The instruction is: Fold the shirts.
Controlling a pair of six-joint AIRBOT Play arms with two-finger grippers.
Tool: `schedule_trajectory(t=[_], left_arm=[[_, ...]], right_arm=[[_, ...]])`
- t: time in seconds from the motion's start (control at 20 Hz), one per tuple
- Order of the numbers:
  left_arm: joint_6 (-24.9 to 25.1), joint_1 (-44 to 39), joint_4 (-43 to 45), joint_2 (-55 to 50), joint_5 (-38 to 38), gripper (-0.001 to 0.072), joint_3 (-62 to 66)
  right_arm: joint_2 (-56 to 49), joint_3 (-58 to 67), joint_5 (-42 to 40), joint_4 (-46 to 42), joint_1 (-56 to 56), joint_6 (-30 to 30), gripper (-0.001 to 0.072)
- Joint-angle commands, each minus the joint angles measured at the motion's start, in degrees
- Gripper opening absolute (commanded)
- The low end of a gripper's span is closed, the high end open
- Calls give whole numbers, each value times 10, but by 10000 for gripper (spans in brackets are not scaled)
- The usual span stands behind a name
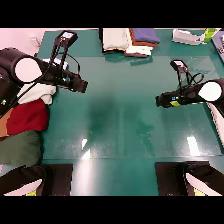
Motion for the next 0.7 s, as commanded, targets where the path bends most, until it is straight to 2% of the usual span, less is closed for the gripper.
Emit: schedule_trajectory(t=[0.0, 0.65], left_arm=[[0, 0, 0, 0, 0, 26, 0], [0, 0, -3, 0, 17, 26, 0]], right_arm=[[0, 0, -9, 1, 1, 2, 23], [0, 0, -9, 1, 1, 13, 22]])
